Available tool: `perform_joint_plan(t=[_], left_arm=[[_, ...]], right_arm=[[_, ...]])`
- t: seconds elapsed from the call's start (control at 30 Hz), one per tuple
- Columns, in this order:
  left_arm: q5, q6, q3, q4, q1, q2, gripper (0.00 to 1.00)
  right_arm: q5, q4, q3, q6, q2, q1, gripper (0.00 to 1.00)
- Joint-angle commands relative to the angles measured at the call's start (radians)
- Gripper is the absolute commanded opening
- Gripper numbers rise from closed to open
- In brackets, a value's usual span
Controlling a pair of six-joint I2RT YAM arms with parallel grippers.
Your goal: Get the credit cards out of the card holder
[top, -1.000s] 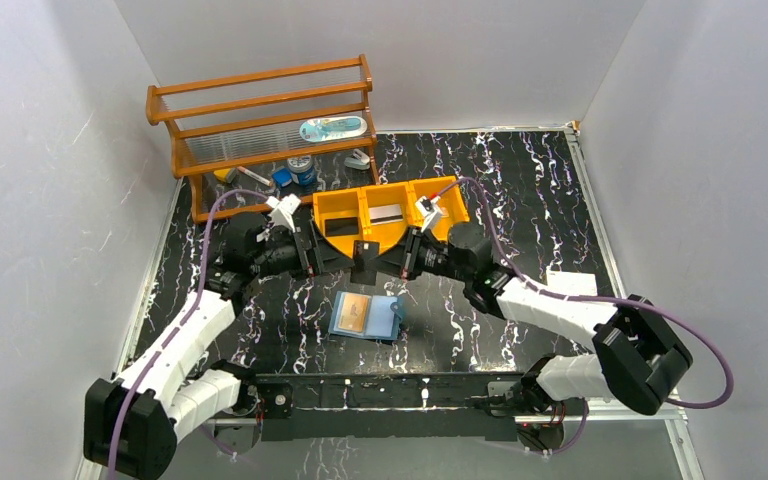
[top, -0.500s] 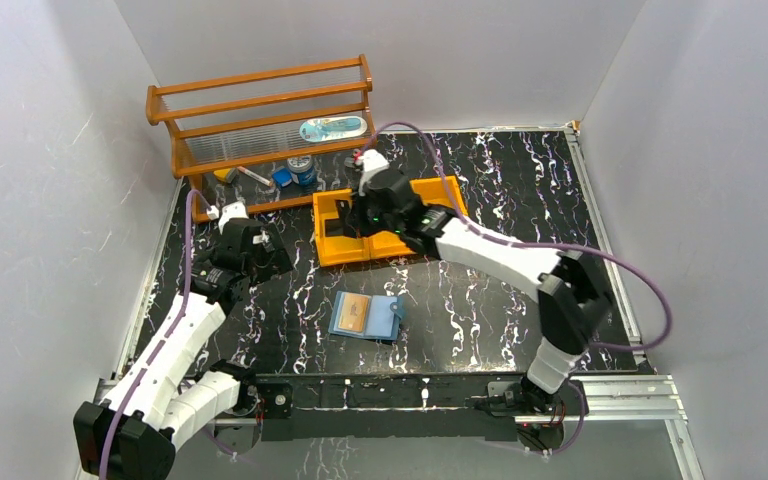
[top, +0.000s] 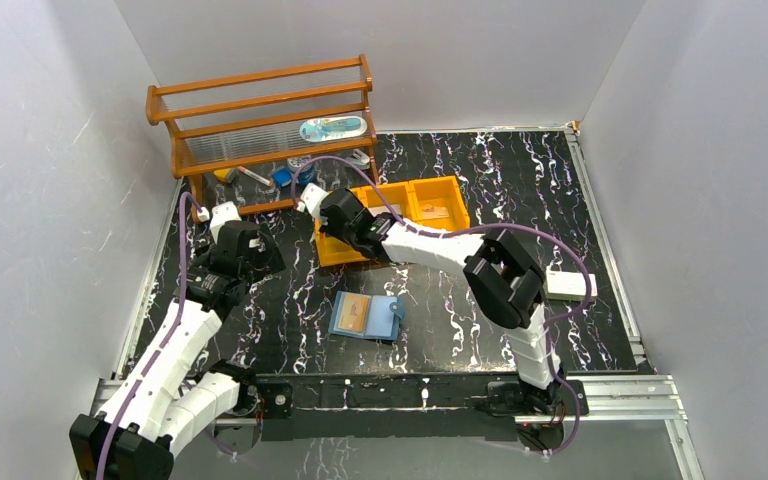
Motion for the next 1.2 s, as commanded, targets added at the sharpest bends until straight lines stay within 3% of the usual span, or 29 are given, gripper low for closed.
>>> perform_joint_plan(t=[0.0,0.37,0.53,0.97,1.17], left_arm=[[-0.042,0.008,0.033,-0.014,0.002,-0.017,0.98],[-0.067,0.007,0.047,-0.029,0.002,-0.025,0.98],[-0.162,-0.021,0.074,-0.081,0.002,-0.042,0.98],[-0.239,-0.064,0.089,-0.123,0.001,-0.086,0.98],[-0.231,-0.061,0.088,-0.118,0.002,-0.085,0.98]], right_arm=[[0.032,0.040,0.072,-0.201,0.015,-0.001,0.00],[0.020,0.007,0.144,-0.343,0.130,-0.001,0.02],[0.000,-0.001,0.152,-0.360,0.159,-0.001,0.05],[-0.080,-0.036,0.134,-0.357,0.149,-0.002,0.32],[-0.059,-0.015,0.137,-0.338,0.156,-0.005,0.37]])
